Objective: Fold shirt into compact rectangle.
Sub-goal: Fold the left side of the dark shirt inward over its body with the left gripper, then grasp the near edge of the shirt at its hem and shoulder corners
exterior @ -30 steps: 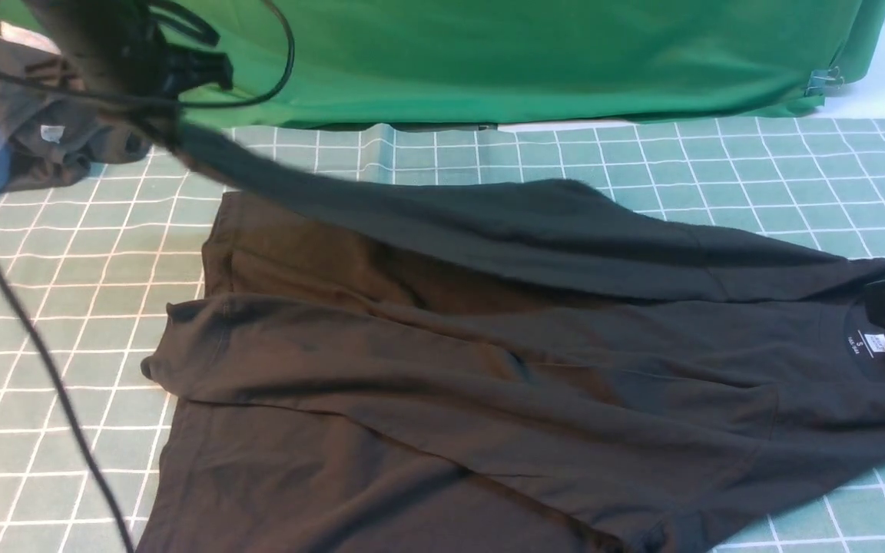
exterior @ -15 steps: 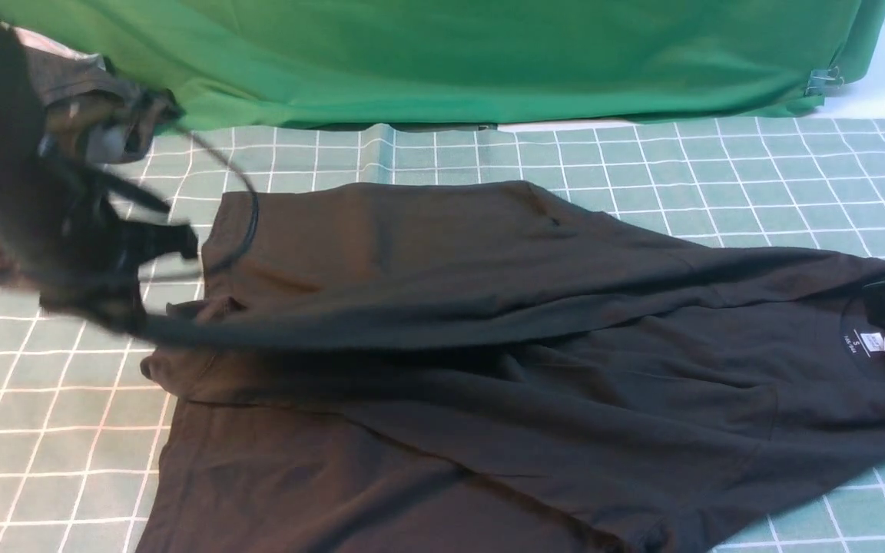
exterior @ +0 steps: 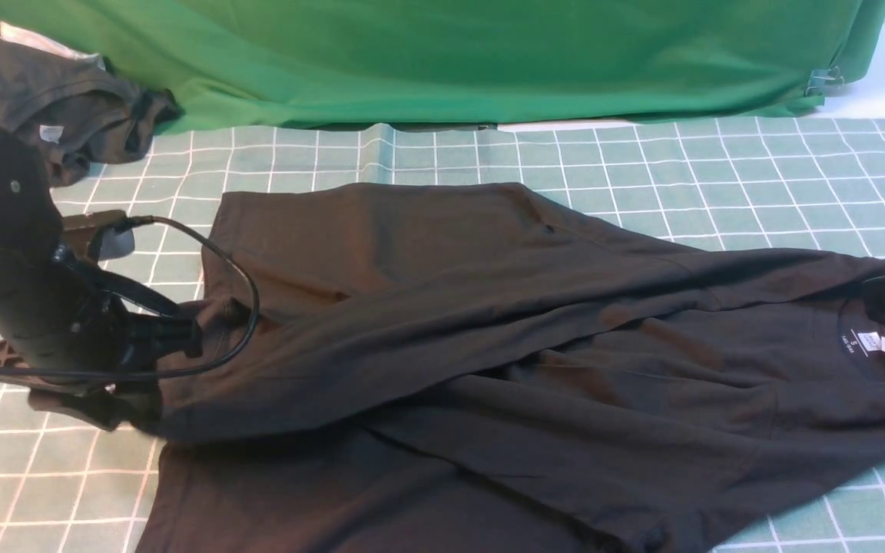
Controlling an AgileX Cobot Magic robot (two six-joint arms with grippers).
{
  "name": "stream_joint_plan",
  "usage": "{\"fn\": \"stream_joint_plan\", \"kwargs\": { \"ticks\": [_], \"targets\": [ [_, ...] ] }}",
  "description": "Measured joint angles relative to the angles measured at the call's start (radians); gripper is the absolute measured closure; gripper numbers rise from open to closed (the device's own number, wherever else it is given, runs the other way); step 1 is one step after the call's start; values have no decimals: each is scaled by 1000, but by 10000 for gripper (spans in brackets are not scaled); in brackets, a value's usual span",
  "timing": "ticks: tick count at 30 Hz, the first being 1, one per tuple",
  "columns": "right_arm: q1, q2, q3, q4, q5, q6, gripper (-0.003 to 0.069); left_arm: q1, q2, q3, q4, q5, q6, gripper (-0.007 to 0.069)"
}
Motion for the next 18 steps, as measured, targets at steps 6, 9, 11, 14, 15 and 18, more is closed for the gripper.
{"fn": "stream_joint_plan", "kwargs": {
  "ticks": [6,9,11,14,15,18],
  "targets": [
    [0,33,0,0,-8,14,559,-4,-20,23,-105,118,80,212],
    [0,74,0,-1,-8,19,559,-29,-58,90,-136,150,92,235],
    [0,123,0,-1,-3,19,559,-78,-114,183,-152,149,91,265],
    [0,155,0,-1,0,19,559,-134,-173,269,-142,120,48,274],
    [0,169,0,-1,0,19,559,-160,-200,310,-112,95,9,270],
    [0,175,0,-1,-8,19,559,-191,-233,377,-32,39,-64,237]
  ]
}}
